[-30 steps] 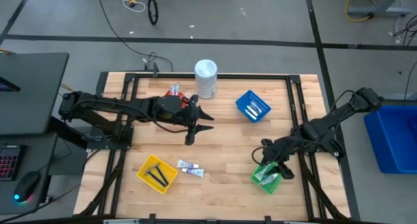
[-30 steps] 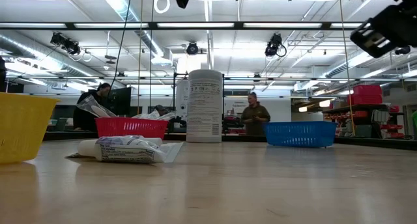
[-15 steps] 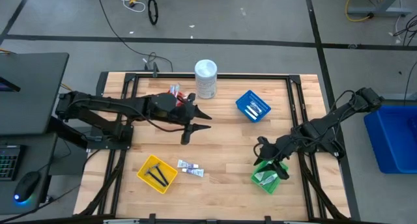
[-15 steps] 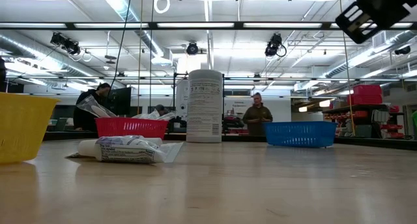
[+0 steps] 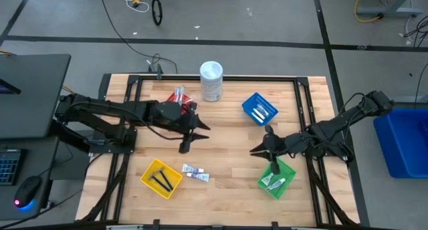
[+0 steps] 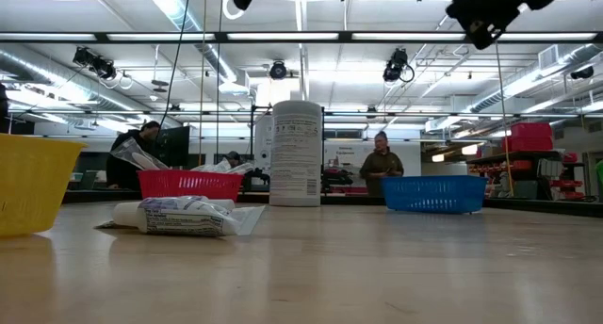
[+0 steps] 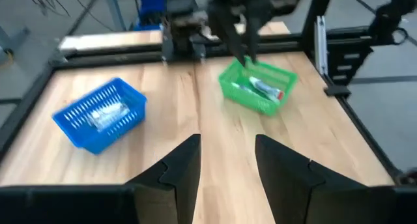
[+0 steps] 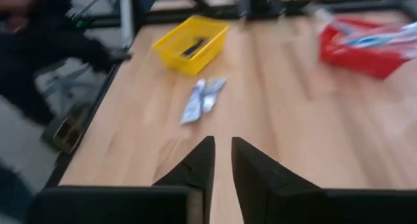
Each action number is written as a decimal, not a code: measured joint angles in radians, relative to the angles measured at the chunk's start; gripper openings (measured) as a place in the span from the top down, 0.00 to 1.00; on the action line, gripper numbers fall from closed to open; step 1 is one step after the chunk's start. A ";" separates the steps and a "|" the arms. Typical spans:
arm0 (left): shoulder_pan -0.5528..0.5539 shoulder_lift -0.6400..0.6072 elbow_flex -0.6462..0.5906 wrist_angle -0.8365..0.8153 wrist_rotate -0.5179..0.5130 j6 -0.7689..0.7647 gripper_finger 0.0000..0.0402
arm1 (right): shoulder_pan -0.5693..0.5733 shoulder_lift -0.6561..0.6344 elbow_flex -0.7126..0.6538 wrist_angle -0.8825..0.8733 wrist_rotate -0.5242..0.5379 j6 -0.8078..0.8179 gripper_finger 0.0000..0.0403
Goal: Pick & Place Travel size toiletries
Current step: Put the white toothpaste into the green basket
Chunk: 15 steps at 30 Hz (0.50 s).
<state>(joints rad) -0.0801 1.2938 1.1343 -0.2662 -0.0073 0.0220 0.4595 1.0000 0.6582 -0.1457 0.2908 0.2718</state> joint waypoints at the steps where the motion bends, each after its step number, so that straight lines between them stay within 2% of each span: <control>1: -0.006 0.000 0.000 -0.007 0.001 -0.010 0.62 | -0.004 0.000 0.000 0.014 0.018 0.000 0.87; 8: -0.069 0.000 -0.002 -0.082 0.000 -0.027 0.62 | -0.027 0.000 0.000 0.054 0.050 0.000 0.90; 15: -0.121 0.000 -0.064 -0.077 -0.010 -0.094 0.62 | -0.027 0.000 0.000 0.054 0.049 0.000 0.90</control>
<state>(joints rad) -0.2008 1.2937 1.0706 -0.3427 -0.0169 -0.0725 0.4320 1.0000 0.6582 -0.0921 0.3401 0.2722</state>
